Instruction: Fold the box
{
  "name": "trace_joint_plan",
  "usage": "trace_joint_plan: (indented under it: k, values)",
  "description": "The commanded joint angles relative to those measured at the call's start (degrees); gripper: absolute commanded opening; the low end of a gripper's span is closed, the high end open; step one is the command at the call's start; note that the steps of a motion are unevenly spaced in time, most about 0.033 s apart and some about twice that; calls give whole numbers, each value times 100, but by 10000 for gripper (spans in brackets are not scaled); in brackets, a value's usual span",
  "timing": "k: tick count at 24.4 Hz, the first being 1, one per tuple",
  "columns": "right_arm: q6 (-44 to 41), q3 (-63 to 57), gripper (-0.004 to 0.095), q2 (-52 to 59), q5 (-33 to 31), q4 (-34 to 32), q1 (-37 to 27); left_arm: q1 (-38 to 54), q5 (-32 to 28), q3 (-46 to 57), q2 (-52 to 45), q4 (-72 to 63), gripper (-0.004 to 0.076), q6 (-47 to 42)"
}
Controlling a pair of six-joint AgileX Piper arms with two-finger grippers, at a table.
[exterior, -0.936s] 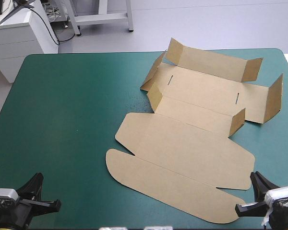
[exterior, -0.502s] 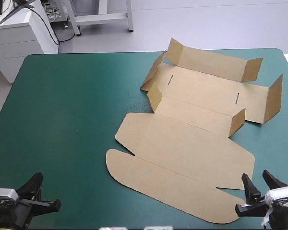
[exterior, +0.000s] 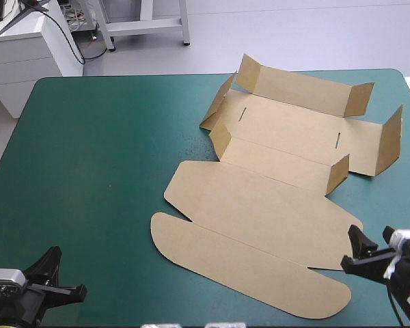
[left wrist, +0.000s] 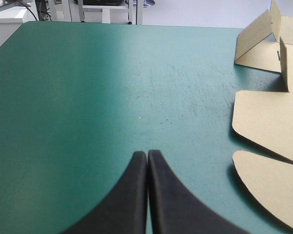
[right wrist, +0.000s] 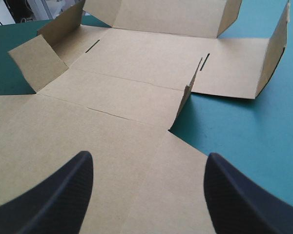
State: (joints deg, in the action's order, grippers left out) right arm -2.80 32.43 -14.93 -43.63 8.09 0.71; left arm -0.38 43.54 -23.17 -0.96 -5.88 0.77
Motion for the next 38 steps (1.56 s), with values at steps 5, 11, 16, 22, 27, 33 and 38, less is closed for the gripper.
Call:
trace_joint_plan:
  k: [5,11,16,22,27,33,38]
  values:
    - [-651,1496,634,-2800,-29,-62,-48,-25,-428,-132,-45,-74,-8,6]
    - [-824,2633,634,-4718,-329,-143,-220,-25,-428,-132,-45,-74,-8,6]
    - [-798,3245,633,-5704,-761,-79,-609,-25,-428,-132,-45,-74,-8,6]
    - [-720,3816,633,-6679,-1024,30,-803,-25,-428,-132,-45,-74,-8,6]
    - [-546,3958,631,-7237,-997,240,-791,-25,-428,-132,-45,-74,-8,6]
    - [-416,4005,568,-7721,-1077,240,-791,-25,-428,-132,-45,-74,-8,6]
    - [374,4197,-5,-7976,-1255,550,-791,-25,-428,-132,-45,-74,-8,6]
